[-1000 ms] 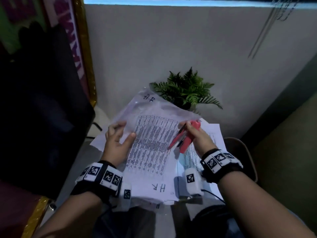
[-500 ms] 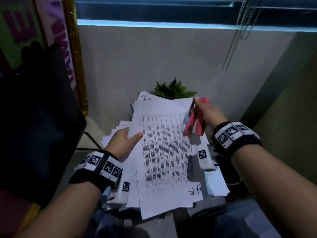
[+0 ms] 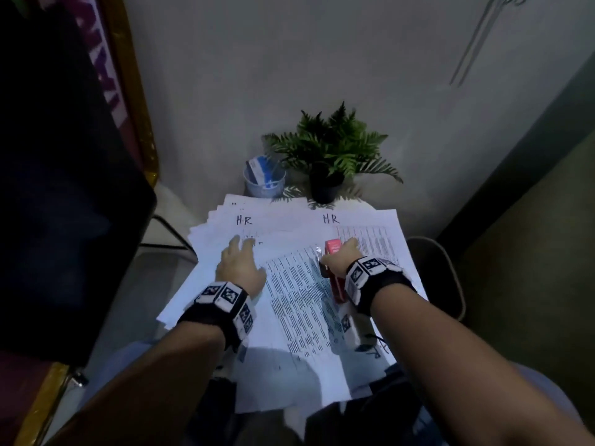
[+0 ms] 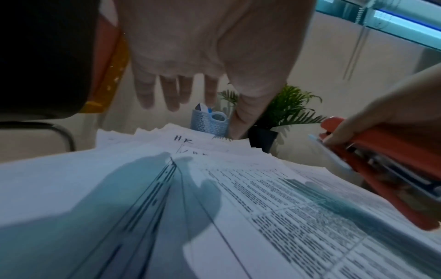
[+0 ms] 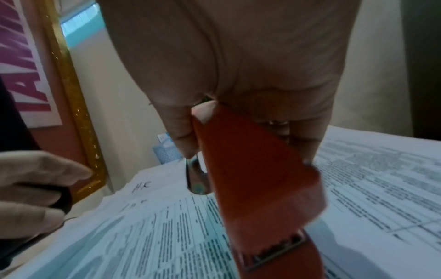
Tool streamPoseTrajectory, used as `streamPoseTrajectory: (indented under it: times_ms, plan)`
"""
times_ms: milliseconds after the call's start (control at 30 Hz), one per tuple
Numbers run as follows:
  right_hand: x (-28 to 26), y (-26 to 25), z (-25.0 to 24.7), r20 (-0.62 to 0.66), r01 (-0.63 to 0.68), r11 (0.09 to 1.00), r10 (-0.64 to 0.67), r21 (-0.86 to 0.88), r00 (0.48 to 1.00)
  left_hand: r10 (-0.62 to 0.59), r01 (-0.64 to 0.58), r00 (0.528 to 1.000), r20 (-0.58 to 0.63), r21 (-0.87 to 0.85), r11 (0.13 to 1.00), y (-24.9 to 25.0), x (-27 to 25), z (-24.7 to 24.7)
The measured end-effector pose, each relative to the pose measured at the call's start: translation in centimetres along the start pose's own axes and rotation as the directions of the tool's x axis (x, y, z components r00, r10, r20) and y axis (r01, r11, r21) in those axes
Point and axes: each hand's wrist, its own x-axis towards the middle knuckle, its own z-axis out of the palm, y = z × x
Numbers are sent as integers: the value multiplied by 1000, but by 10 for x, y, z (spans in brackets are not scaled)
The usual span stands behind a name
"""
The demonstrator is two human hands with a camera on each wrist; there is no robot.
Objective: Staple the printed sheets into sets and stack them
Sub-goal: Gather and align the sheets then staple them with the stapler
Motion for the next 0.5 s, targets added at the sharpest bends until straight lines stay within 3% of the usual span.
streamPoseTrajectory:
  times_ms: [100,200,300,500]
  plan:
    - [17,-1,7,-31,-1,996,-2,-91,1000,209,-236,960,183,136,962,10,13,12]
    - [34,-1,11,-44,23,993,-28,-117,999,272,-362,903,332,246,899,21,26,29]
    - [48,0,18,-65,76,976,-91,-205,994,267,-383,891,367,295,875,30,40,42]
    - [68,1,22,28,139,871,-143,-472,989,215,-405,840,498,311,860,37,59,52]
